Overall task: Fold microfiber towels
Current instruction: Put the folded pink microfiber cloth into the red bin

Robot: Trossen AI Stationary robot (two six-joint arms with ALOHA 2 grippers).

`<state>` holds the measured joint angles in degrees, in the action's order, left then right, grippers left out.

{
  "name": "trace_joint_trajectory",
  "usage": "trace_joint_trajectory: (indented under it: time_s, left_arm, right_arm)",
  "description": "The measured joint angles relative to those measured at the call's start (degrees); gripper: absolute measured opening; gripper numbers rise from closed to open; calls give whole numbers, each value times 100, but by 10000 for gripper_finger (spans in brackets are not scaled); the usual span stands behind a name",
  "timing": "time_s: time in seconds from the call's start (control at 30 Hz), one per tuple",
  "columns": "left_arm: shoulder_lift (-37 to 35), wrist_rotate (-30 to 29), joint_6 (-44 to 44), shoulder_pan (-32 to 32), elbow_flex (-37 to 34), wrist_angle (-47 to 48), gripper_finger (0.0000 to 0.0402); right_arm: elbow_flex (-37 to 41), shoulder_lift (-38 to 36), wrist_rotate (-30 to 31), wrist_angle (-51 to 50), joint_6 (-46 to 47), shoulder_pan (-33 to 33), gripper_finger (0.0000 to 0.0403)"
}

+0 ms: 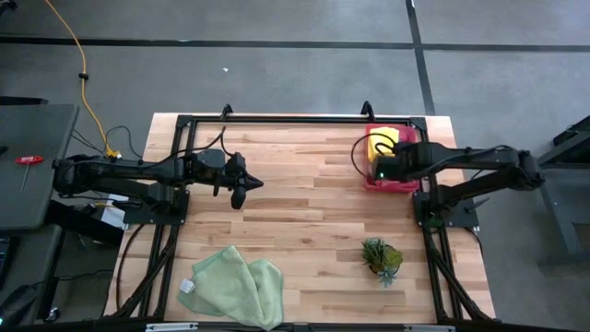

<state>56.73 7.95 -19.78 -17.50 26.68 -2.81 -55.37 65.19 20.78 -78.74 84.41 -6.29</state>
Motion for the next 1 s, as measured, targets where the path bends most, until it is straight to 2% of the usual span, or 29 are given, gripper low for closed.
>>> trace_joint_trajectory:
  time_s: [0.07,0.23,0.33,0.5,0.67,0.83,1.0]
  left_arm:
    - [0,-1,-3,0,0,0,0]
    - [0,-1,-8,0,0,-1,0]
    - [0,0,-46,0,0,-2,0]
    - [0,1,-142,0,0,0,0]
    - [0,-1,-254,0,0,0,0]
    - [0,0,-257,0,0,0,0]
    - [0,-1,-261,0,0,0,0]
  right_arm:
    - [0,0,-173,28,-580,-291,11]
    - [243,35,-953,260,-1894,-1025,3]
    - [710,35,-1508,899,-2316,-1342,4]
    - [1281,37,-1802,2059,-2292,-1524,1]
    - [1814,45,-2117,2772,-2108,-1551,0]
    - [1956,-32,-2096,2793,-1991,-1551,0]
    - [1488,-377,-1756,2385,-2138,-1549,0]
